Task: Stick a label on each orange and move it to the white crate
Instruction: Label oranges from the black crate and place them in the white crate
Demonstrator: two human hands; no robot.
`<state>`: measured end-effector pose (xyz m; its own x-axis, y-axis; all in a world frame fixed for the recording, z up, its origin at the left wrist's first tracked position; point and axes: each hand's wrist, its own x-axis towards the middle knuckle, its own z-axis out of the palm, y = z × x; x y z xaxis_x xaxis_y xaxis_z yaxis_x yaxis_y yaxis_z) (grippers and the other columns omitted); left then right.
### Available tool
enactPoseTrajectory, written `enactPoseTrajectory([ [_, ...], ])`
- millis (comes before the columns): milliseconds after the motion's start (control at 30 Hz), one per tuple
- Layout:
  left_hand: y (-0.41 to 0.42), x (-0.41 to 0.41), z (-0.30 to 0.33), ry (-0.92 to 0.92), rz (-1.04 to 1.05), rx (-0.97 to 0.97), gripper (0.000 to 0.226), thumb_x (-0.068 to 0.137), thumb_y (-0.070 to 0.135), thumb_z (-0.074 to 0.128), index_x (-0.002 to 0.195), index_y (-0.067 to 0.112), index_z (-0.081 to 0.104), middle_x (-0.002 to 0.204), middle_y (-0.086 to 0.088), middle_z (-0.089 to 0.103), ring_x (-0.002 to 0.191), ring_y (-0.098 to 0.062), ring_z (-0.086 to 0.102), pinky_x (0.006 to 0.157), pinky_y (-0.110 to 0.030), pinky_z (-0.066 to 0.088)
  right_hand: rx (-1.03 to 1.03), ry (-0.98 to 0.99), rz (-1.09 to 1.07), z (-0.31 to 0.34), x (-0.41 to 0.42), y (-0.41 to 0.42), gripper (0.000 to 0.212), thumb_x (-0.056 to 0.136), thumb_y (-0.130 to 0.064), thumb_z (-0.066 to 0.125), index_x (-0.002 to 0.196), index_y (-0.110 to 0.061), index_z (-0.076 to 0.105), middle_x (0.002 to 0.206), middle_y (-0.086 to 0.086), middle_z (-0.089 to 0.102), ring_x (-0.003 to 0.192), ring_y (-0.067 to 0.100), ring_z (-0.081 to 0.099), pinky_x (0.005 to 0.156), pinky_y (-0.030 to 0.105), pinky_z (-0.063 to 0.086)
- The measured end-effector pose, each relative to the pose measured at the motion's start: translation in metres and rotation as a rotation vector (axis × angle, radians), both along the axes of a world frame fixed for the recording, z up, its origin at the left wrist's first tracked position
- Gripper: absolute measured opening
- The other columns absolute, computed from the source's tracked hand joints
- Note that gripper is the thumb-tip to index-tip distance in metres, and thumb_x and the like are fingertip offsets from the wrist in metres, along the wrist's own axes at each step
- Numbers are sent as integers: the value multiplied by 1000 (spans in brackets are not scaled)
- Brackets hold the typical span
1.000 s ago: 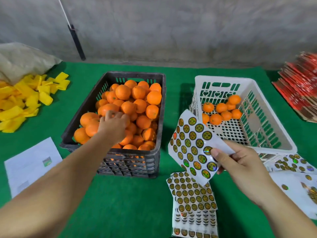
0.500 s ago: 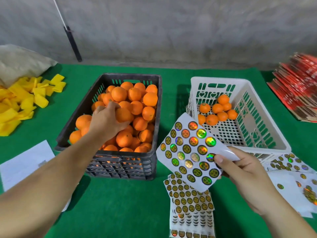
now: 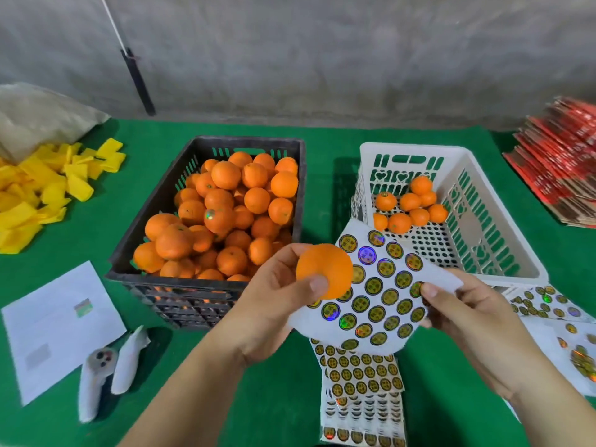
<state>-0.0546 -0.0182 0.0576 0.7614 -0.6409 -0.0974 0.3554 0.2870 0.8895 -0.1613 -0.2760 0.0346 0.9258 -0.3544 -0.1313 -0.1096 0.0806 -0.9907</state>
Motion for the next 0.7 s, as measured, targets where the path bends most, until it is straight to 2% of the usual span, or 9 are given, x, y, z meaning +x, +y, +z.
enactPoseTrajectory([
  [67,0,-6,-5,-83,38,74,66,54,45,99,109,30,66,108,-3,70,102,-28,66,89,-39,54,-434,-43,-176,6,-2,10,32,91,-35,75,123,-34,68,117,-1,68,101,-3,65,94,31,53],
  [100,2,-10,-7,-137,49,114,54,59,39,96,103,35,66,107,2,70,99,-24,67,85,-33,55,-709,-171,-264,13,-3,17,35,97,-33,73,130,-29,64,121,0,57,110,-9,56,97,25,47],
  [133,4,-13,-7,-195,43,140,48,64,35,93,102,38,64,108,5,70,99,-21,68,82,-30,55,-956,-373,-297,20,-4,22,36,100,-27,73,135,-19,64,122,3,50,118,-7,48,100,22,41],
  [200,6,-20,-4,-296,-15,148,51,70,31,93,109,36,60,117,8,69,105,-18,69,82,-29,55,-1263,-681,-110,34,-6,30,35,97,-20,70,131,-10,67,121,1,52,118,11,50,102,25,36],
  [267,6,-25,1,-372,-70,143,56,74,28,93,116,30,56,127,4,66,113,-20,68,85,-30,56,-1258,-695,121,45,-2,36,33,98,-24,69,128,-9,72,122,-1,62,113,23,59,100,32,43],
  [333,8,-28,7,-414,-71,145,57,75,20,91,117,28,53,132,2,64,118,-23,66,87,-31,57,-1140,-650,237,51,3,37,31,99,-27,65,121,-7,77,119,3,69,109,25,66,93,39,53],
  [533,16,-30,15,-489,-148,150,59,77,12,89,121,28,52,138,-4,62,126,-33,62,94,-56,58,-1064,-512,357,63,5,28,38,94,-33,72,127,-15,74,105,-5,70,98,9,69,85,29,55],
  [633,16,-33,17,-530,-150,170,62,78,10,90,123,26,51,137,-2,63,127,-32,61,95,-49,59,-963,-511,362,64,4,31,29,93,-24,76,121,-17,76,98,-6,71,93,8,69,84,20,52],
  [700,15,-35,18,-539,-153,179,63,78,6,90,124,23,50,133,-1,65,125,-31,63,92,-38,59,-970,-510,370,66,3,31,25,93,-22,73,116,-15,79,95,-3,72,89,10,70,80,25,55],
])
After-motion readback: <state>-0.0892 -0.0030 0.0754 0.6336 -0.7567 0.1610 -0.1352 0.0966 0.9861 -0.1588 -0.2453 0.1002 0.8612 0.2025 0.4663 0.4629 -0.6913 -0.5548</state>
